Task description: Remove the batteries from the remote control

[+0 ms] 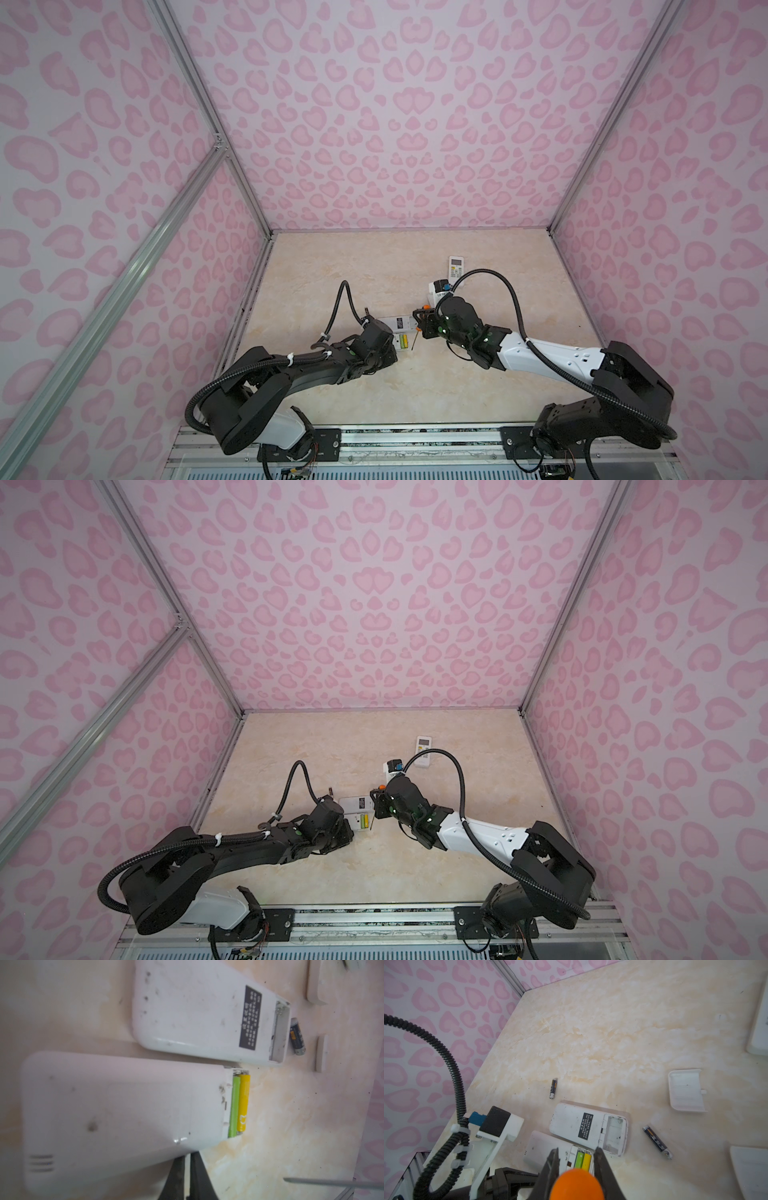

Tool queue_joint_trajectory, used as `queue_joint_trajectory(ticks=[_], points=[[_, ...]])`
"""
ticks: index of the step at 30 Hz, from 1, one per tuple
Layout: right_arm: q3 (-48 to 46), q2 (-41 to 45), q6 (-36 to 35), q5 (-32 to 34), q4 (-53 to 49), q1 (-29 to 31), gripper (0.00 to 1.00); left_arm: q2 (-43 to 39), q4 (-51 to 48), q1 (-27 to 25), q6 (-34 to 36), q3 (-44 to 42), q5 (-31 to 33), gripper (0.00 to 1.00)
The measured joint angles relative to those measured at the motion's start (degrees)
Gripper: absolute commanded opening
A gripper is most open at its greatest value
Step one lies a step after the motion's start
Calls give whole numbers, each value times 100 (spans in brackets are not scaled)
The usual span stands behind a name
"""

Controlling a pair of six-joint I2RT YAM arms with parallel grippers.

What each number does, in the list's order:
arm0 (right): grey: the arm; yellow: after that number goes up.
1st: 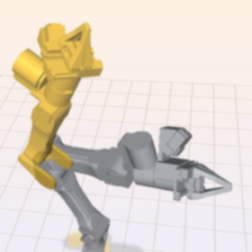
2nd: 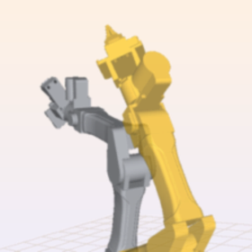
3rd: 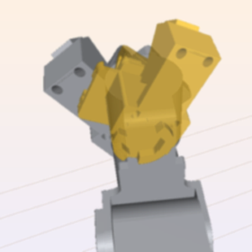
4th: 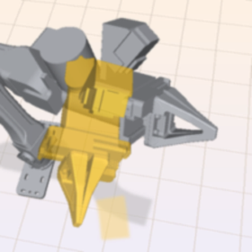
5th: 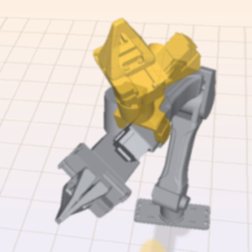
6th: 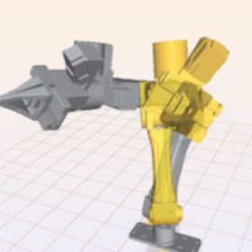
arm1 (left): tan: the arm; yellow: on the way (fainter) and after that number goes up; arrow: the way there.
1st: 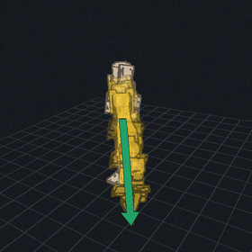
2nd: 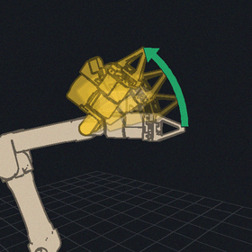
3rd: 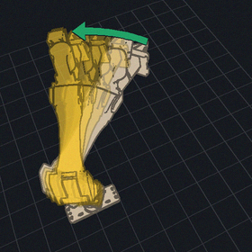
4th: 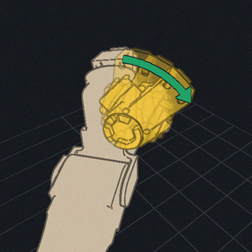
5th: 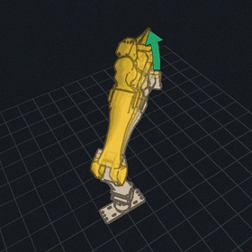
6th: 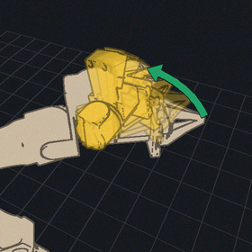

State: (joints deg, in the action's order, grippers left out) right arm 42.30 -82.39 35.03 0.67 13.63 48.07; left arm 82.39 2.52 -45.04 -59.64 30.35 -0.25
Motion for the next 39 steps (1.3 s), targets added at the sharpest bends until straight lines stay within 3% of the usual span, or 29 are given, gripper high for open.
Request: queue_joint_trajectory(ticks=[8, 15, 27, 39], points=[[503, -555, -487, 98, 4, -186, 0, -258, -114, 160, 68, -186, -31, 18], [896, -903, -778, 33, 20, -232, 0, -621, -232, 741, 223, -420, -68, 21], [916, -1128, -872, -26, -11, -236, 0, -450, -308, 1410, 732, -131, -319, 23], [761, -1156, -1174, -173, 450, -76, 0, -1023, -337, 1432, 715, -286, -452, 44]])
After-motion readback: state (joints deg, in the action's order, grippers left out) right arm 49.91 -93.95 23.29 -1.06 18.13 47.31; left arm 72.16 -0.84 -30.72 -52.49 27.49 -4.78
